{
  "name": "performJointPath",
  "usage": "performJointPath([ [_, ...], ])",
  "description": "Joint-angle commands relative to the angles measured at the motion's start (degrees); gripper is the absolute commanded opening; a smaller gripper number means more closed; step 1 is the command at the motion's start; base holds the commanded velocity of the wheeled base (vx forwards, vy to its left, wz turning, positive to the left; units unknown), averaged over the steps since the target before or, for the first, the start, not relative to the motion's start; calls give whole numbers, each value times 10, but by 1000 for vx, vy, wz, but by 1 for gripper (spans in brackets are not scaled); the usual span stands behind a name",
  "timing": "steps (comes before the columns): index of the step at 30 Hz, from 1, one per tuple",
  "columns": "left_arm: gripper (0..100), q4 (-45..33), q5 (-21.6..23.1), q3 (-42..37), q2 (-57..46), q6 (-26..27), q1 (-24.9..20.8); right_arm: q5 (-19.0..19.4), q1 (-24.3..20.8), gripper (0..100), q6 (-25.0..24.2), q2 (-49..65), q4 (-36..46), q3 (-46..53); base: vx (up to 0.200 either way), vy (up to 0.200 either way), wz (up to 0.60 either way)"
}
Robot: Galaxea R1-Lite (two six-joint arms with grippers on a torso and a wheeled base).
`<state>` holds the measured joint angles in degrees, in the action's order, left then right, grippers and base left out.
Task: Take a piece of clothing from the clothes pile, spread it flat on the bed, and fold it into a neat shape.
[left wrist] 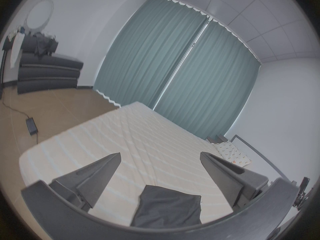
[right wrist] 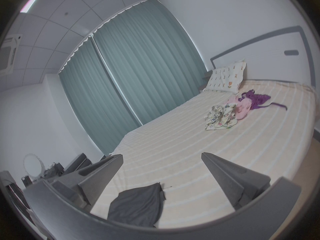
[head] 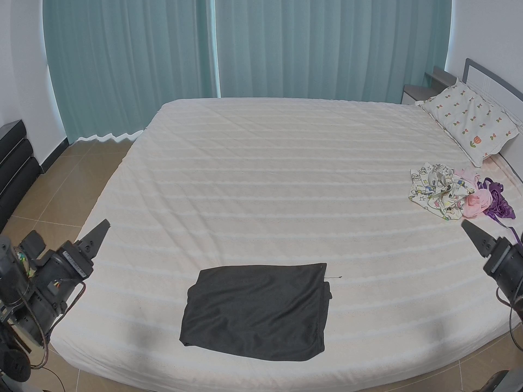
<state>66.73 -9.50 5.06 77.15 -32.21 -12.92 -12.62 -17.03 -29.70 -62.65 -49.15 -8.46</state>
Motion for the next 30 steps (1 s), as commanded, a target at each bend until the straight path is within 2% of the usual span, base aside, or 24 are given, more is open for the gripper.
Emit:
performJointPath([
  [1, 100, -115, -46, -36, -235, 72, 3, -10, 32, 100, 61, 245, 136, 56, 0, 0, 0],
  [3, 100, -151, -53, -35, -268, 75, 3, -10, 37, 100, 68, 274, 165, 56, 0, 0, 0],
  [6, 100, -260, -61, -26, -359, 78, 3, -11, 43, 100, 87, 338, 229, 58, 0, 0, 0],
  [7, 100, -268, -61, -25, -366, 79, 3, -11, 44, 100, 87, 342, 232, 59, 0, 0, 0],
  [8, 100, -325, -65, -19, -407, 86, 3, -11, 58, 100, 88, 364, 252, 65, 0, 0, 0],
  [9, 100, -346, -65, -19, -426, 88, 3, -10, 65, 100, 91, 372, 257, 71, 0, 0, 0],
  [14, 100, -413, -90, -20, -507, 118, 4, -3, 99, 100, 120, 423, 274, 85, 0, 0, 0],
  [16, 100, -442, -119, -24, -540, 147, 4, -2, 116, 100, 119, 445, 317, 85, 0, 0, 0],
  [17, 100, -442, -119, -24, -540, 147, 4, -2, 116, 100, 119, 445, 317, 85, 0, 0, 0],
  [19, 100, -480, -132, -21, -597, 177, 4, 8, 121, 100, 126, 499, 373, 85, 0, 0, 0],
  [22, 100, -522, -139, -20, -630, 186, 6, 21, 125, 100, 139, 538, 419, 82, 0, 0, 0],
  [25, 100, -580, -146, -21, -681, 201, 10, 29, 145, 100, 185, 586, 461, 81, 0, 0, 0],
  [26, 100, -583, -146, -21, -683, 202, 10, 29, 147, 100, 187, 587, 463, 81, 0, 0, 0],
  [27, 100, -609, -148, -20, -707, 215, 10, 53, 163, 100, 211, 606, 471, 78, 0, 0, 0],
  [30, 100, -616, -160, -22, -716, 235, 13, 67, 172, 100, 233, 623, 483, 74, 0, 0, 0],
])
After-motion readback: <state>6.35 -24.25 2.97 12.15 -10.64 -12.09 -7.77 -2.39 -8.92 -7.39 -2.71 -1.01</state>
